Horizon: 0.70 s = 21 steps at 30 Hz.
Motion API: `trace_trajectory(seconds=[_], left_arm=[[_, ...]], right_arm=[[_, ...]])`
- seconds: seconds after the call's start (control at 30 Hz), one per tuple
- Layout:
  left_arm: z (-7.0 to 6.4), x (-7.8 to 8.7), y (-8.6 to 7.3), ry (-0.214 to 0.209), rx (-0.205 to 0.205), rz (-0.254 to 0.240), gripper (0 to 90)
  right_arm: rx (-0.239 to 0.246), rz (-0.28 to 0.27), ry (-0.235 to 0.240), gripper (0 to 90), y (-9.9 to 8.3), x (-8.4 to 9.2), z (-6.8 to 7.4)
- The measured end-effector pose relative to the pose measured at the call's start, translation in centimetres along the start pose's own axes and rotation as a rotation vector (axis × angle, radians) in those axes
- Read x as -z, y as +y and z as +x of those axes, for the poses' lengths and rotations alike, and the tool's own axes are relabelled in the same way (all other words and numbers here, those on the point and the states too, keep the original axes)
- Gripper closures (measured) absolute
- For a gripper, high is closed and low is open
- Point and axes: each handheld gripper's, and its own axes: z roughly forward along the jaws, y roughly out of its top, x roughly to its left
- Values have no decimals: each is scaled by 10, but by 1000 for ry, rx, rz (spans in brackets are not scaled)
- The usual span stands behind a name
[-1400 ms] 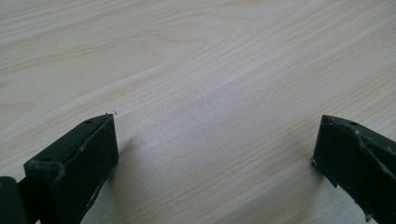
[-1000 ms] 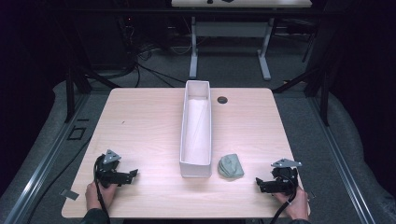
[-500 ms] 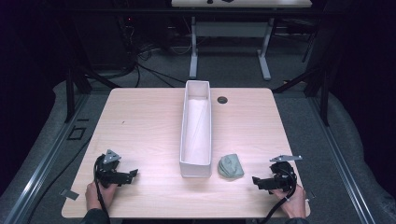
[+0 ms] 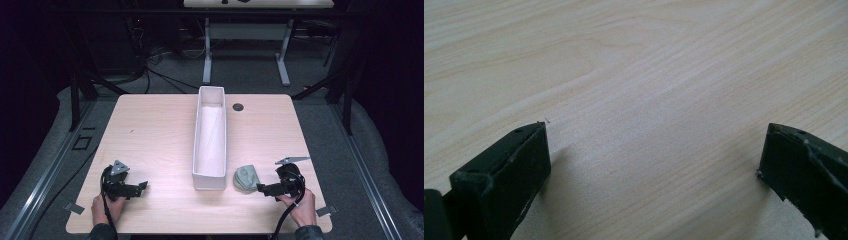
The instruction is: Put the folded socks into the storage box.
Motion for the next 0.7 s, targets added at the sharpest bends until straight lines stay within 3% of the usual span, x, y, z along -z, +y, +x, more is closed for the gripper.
trace_trajectory(seconds=[0.1,0.17,0.23,0.4,0.47,0.5,0.7], left_arm=[[0,0,0,0,-1,0,0],[0,0,0,0,-1,0,0],[0,0,0,0,-1,0,0],[0,0,0,0,-1,0,0],[0,0,0,0,-1,0,0],[0,0,0,0,-1,0,0],[0,0,0,0,-1,0,0]], right_arm=[[12,13,16,6,6,-4,6],[14,24,1,15,10,-8,10],[6,41,54,20,15,-13,11],[-7,69,62,49,23,-24,14],[-9,73,45,64,24,-26,14],[-25,77,72,95,27,-31,13],[-66,100,94,193,34,-43,10]])
